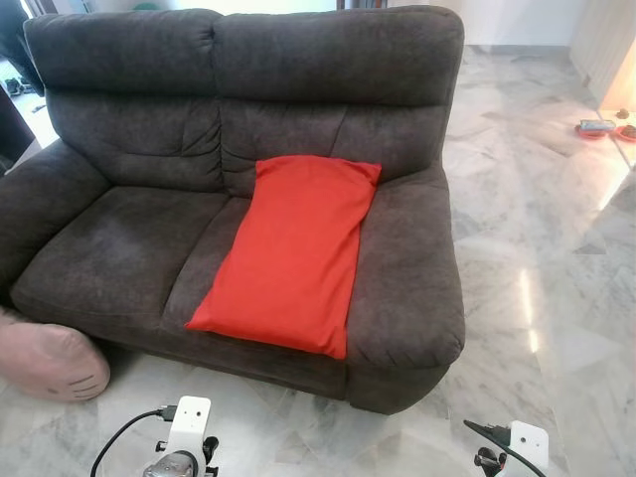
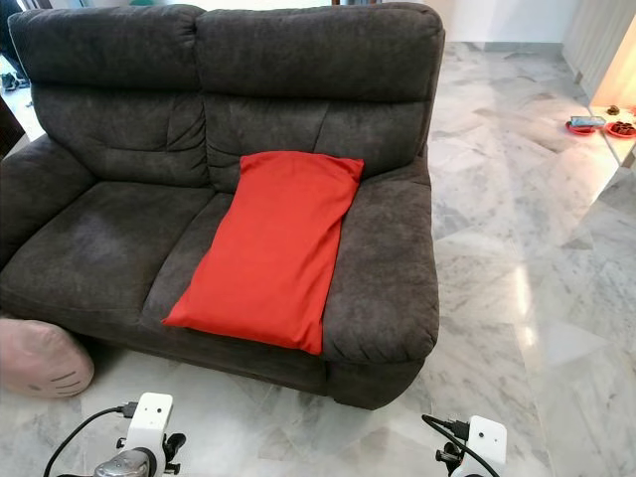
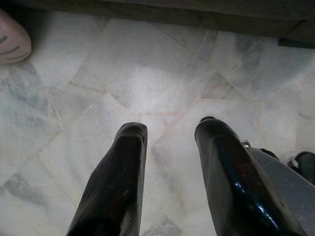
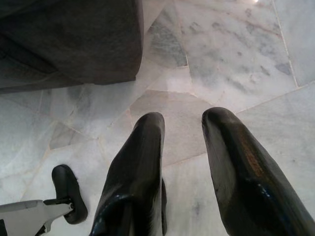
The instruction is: Move the pillow to the sofa from floor
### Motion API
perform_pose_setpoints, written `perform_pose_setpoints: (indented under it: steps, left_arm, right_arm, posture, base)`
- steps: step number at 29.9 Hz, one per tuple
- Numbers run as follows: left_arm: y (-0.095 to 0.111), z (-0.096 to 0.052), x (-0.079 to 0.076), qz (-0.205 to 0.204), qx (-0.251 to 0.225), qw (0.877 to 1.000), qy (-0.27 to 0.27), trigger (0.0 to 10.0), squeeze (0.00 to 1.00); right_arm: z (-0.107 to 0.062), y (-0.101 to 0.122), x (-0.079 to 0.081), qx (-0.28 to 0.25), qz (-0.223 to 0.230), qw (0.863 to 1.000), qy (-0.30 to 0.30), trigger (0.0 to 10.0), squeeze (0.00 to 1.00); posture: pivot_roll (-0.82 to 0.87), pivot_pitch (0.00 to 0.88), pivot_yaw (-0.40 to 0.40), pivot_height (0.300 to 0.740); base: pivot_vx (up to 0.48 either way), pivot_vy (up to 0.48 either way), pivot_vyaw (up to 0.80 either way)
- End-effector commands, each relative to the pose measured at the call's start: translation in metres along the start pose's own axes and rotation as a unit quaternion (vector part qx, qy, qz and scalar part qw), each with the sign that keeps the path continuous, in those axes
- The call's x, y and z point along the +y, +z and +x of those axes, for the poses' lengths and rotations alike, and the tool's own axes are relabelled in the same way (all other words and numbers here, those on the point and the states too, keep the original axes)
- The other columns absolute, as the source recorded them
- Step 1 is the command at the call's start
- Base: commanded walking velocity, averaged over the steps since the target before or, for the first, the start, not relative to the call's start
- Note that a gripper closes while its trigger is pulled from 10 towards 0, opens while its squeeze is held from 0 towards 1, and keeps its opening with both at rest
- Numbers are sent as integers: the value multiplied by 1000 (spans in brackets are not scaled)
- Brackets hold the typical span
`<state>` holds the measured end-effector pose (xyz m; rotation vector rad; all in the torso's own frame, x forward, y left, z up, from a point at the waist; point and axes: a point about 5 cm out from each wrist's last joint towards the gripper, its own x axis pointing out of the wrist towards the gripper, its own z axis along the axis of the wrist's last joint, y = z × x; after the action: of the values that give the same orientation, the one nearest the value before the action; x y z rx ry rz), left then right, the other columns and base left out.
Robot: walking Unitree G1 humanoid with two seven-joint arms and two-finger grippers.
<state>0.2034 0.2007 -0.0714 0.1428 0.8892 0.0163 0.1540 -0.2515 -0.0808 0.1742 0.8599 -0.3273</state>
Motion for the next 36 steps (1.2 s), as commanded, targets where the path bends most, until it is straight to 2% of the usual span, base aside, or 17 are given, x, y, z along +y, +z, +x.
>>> perform_pose_setpoints:
  steps: [1,7,9,12,24,36]
  left_arm:
    - [-10,-2,1,-3,17,1000,6,10000,0]
    - [-20,-4,0,-7,28,1000,8,10000,0]
    - [-28,-6,-2,-9,35,999,10,10000,0]
    - [-34,-8,-3,-3,42,999,8,10000,0]
    - [-44,-11,-4,2,51,999,11,10000,0]
    - [-38,-9,2,21,49,998,11,10000,0]
  right_arm:
    - [-2,-8,-2,15,4,1000,-2,10000,0]
    - [-5,-16,-7,22,-4,1000,-3,10000,0]
    - [-8,-22,-12,31,-24,999,0,10000,0]
    - [-10,-26,-16,37,-32,999,-1,10000,0]
    - [-15,-36,-23,47,-32,998,-7,10000,0]
    - [-13,-32,-18,36,-18,999,-6,10000,0]
  posture:
    - [12,0,32,740]
    - [26,0,8,740]
    - [50,0,-13,740]
    - [58,0,-23,740]
    - [82,0,-20,740]
    - [36,0,23,740]
  base:
    - [0,0,0]
    - [0,0,0]
    - [0,0,0]
    - [0,0,0]
    - [0,0,0]
    - [0,430,0]
